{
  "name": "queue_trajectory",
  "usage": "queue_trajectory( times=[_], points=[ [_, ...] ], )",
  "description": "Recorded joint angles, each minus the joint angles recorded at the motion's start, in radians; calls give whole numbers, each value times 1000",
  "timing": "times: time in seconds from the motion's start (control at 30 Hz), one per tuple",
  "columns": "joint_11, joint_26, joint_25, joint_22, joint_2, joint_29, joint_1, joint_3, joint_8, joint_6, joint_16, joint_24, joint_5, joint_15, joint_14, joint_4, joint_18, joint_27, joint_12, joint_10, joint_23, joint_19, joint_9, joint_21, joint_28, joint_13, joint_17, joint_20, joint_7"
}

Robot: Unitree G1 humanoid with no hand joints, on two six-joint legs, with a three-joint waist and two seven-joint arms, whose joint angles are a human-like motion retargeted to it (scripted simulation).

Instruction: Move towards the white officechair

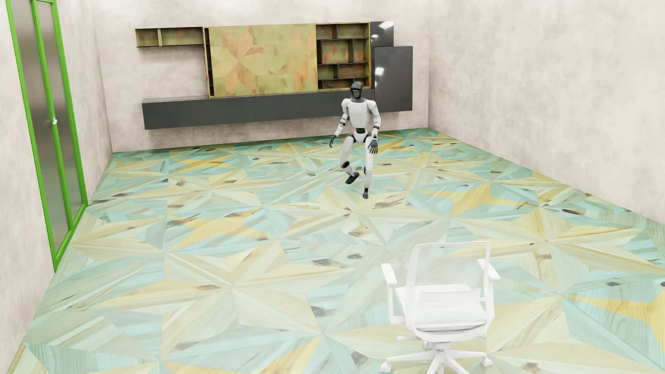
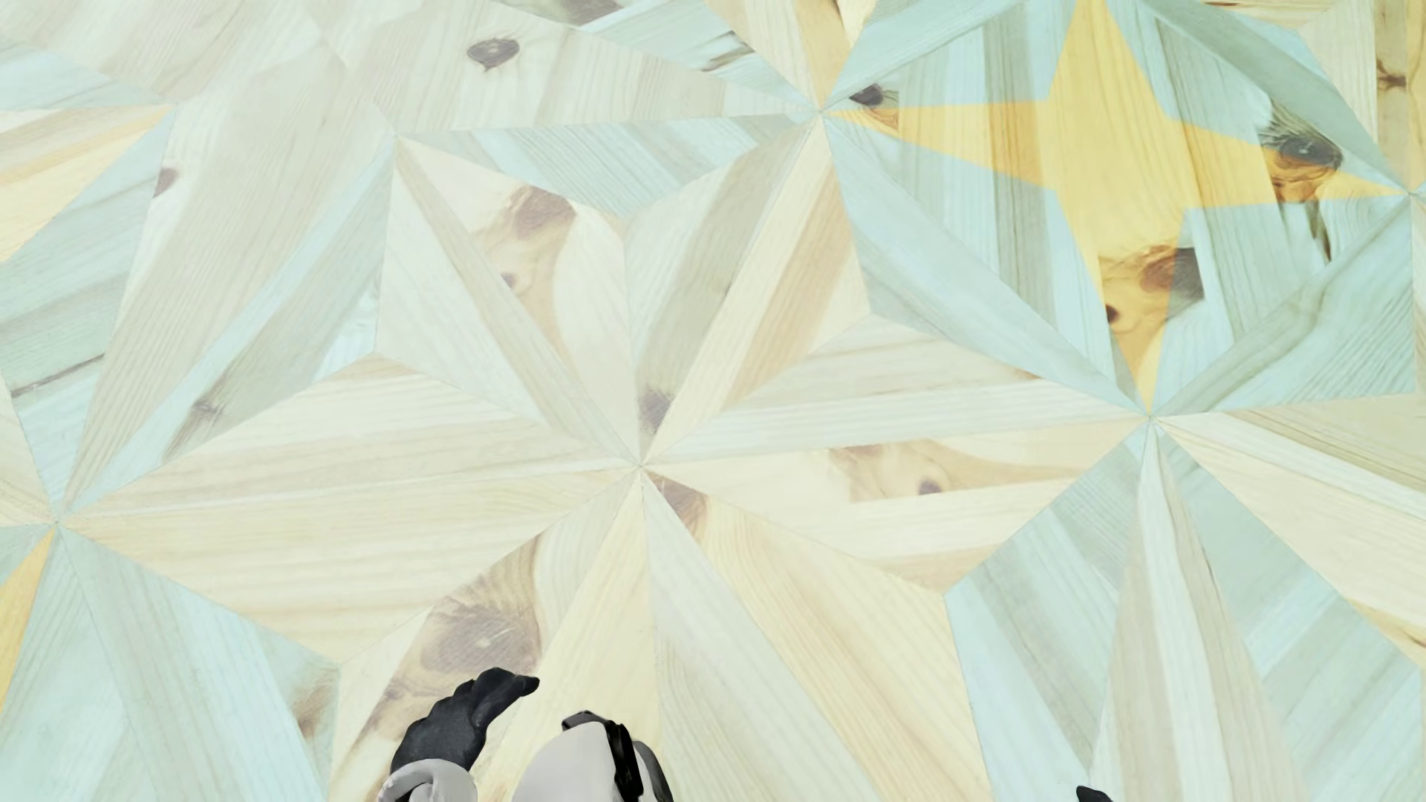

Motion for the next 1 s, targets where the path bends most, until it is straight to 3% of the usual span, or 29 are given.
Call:
queue_trajectory(
  times=[0.03,0.07,0.1,0.13,0.17,0.23,0.27,0.3,0.33,0.37,0.4,0.43,0.47,0.5,0.53,0.57,0.6,0.63,0.67,0.7,0.73,0.8,0.83,0.87,0.9,0.93,0.97,1.0],
  points=[
    [226,-23,-11,-30,-162,7,62,-32,207,-9,-15,20,61,-99,-37,-77,-2,25,-27,-24,20,-81,10,-15,-2,41,-5,-9,-17],
    [413,-42,-33,-57,-324,38,139,-57,383,-12,-27,29,191,-188,-62,-140,-6,50,-57,-73,51,-39,19,-15,-1,71,-8,-19,-41],
    [495,-53,-58,-75,-457,78,232,-73,463,-13,-33,30,301,-258,-75,-185,-14,71,-89,-147,88,26,23,-8,1,92,-3,-31,-68],
    [488,-55,-77,-84,-574,118,333,-86,483,-9,-33,27,364,-308,-82,-218,-24,90,-122,-228,125,60,25,-5,-3,106,11,-47,-98],
    [410,-51,-88,-88,-672,159,433,-99,485,-3,-24,26,402,-340,-90,-241,-33,106,-157,-300,158,59,25,-9,-18,118,29,-72,-123],
    [89,-46,-104,-84,-792,238,629,-127,413,9,9,24,389,-339,-114,-273,-50,109,-257,-414,180,18,29,-19,-75,154,62,-154,-181],
    [-138,-43,-117,-70,-815,260,727,-141,374,13,23,11,388,-277,-119,-273,-61,94,-318,-463,170,-36,35,-23,-93,178,81,-204,-217],
    [-360,-34,-132,-37,-819,253,822,-156,422,22,30,-16,424,-229,-120,-258,-80,79,-374,-491,153,30,44,-37,-88,203,105,-246,-254],
    [-494,-14,-143,18,-804,221,900,-168,482,32,27,-55,446,-198,-86,-235,-93,73,-409,-490,137,36,52,-61,-62,225,135,-274,-297],
    [-464,21,-150,96,-789,181,959,-176,392,35,16,-102,422,-180,-3,-213,-106,75,-419,-450,128,32,58,-86,-25,242,166,-284,-324],
    [-336,74,-154,188,-784,149,974,-186,353,41,7,-148,407,-67,152,-175,-148,80,-407,-345,132,-1,65,-102,13,247,196,-274,-344],
    [-196,141,-158,281,-773,135,928,-194,349,50,3,-186,420,-107,365,-140,-257,88,-380,-145,149,-90,74,-107,53,232,217,-249,-365],
    [-104,211,-162,366,-738,137,819,-196,347,58,-5,-216,435,-209,535,-98,-327,97,-343,113,171,-103,86,-101,87,193,216,-218,-353],
    [-81,258,-172,448,-676,147,669,-188,342,66,-13,-235,456,-289,497,-71,-281,104,-307,337,193,-102,97,-80,94,134,200,-202,-351],
    [-118,270,-191,525,-592,153,510,-171,346,70,-23,-245,474,-336,412,-67,-220,98,-276,473,204,-91,102,-49,51,67,171,-219,-347],
    [-188,263,-213,565,-499,150,361,-148,357,70,-22,-241,489,-365,371,-77,-215,93,-238,505,197,-70,100,-10,-43,-7,143,-271,-339],
    [-270,221,-228,583,-400,129,241,-122,380,65,-7,-239,501,-384,334,-87,-189,59,-192,446,184,-54,92,24,-152,-56,115,-325,-312],
    [-328,170,-233,564,-310,108,151,-96,395,58,27,-252,513,-403,289,-91,-197,12,-120,331,173,-54,80,58,-238,-102,96,-343,-288],
    [-358,150,-232,521,-227,100,79,-70,403,49,51,-279,522,-441,284,-98,-180,-31,-41,178,155,-61,69,100,-289,-153,83,-314,-284],
    [-366,145,-225,456,-152,105,33,-47,416,42,74,-306,530,-496,284,-97,-178,-74,48,-20,124,-60,58,149,-301,-203,67,-244,-292],
    [-370,145,-215,380,-77,109,11,-25,433,38,83,-318,529,-547,316,-94,-195,-112,138,-257,78,-51,49,194,-268,-248,47,-152,-312],
    [-358,155,-149,257,71,70,31,17,472,41,36,-296,511,-587,285,-50,-179,-168,287,-657,-35,-23,33,228,-75,-288,25,46,-252],
    [-293,174,-90,233,116,31,47,37,495,43,-19,-276,484,-545,291,-35,-197,-183,328,-641,-88,3,29,217,43,-272,21,121,-181],
    [-157,205,-34,240,120,0,38,55,509,37,-80,-259,435,-414,429,-43,-76,-185,342,-498,-128,33,31,200,127,-239,6,161,-160],
    [73,239,1,272,64,-17,44,63,537,26,-124,-247,397,-170,449,-52,-6,-173,328,-340,-149,55,37,181,145,-195,-8,164,-131],
    [318,256,10,322,-40,-22,72,63,516,11,-142,-235,329,30,351,-68,-20,-142,287,-225,-145,90,44,162,89,-155,-14,133,-109],
    [501,252,-3,374,-157,-21,129,50,496,-7,-139,-218,258,27,263,-102,-24,-96,228,-179,-108,62,50,148,-16,-131,-11,76,-92],
    [598,230,-24,413,-277,-11,214,25,490,-24,-121,-192,243,-70,207,-149,-28,-40,158,-203,-38,-35,51,139,-118,-119,0,7,-88]
  ],
)
